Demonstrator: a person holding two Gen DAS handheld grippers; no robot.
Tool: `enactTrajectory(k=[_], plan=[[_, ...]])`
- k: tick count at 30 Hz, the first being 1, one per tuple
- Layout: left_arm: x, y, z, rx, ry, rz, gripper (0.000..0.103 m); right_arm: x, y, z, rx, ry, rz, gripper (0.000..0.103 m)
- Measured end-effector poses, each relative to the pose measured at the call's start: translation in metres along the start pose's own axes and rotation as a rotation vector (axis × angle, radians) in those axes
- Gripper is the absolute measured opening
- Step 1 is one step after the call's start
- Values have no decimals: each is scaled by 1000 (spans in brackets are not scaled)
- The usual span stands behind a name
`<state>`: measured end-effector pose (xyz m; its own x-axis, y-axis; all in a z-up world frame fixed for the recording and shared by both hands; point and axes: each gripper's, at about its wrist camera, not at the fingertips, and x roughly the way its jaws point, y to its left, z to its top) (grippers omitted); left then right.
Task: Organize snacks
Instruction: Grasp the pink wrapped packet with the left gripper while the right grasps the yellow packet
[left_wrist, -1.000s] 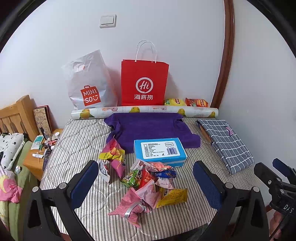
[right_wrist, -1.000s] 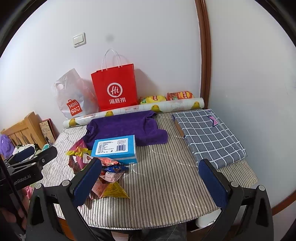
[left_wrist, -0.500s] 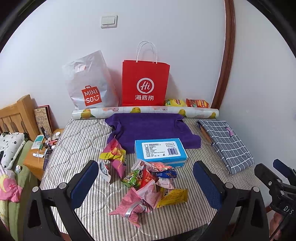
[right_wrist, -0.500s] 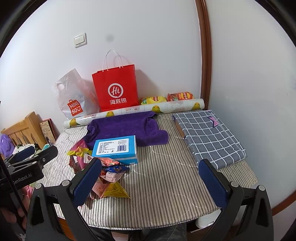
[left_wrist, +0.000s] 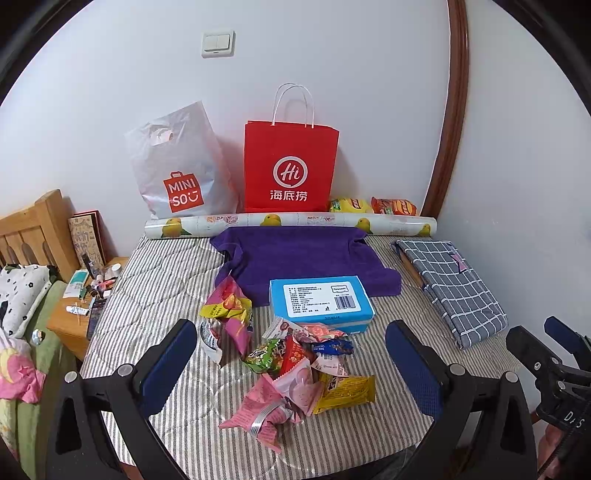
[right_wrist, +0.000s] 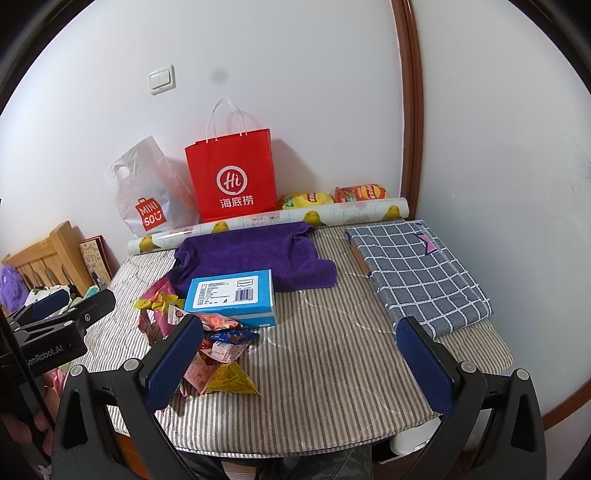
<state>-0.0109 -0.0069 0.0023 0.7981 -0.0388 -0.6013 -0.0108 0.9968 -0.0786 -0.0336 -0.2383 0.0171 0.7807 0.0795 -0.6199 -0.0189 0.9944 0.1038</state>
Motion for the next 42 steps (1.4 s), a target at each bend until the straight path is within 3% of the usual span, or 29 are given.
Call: enactTrajectory(k=[9, 18, 24, 32, 42], plan=[[-2, -1, 2, 4, -6, 18, 103, 4, 0, -1, 1, -6, 12, 103], [-3, 6, -1, 3, -26, -19, 103, 13, 6, -4, -13, 1, 23, 103], [7, 19, -6, -19, 2, -39, 103, 30, 13, -12, -23, 16, 30, 103], [37, 44, -26, -28, 91, 39, 103, 84, 23, -41, -22, 148, 149, 98], [64, 74, -52, -57, 156, 56, 102, 140, 50, -83, -71, 270, 221, 93]])
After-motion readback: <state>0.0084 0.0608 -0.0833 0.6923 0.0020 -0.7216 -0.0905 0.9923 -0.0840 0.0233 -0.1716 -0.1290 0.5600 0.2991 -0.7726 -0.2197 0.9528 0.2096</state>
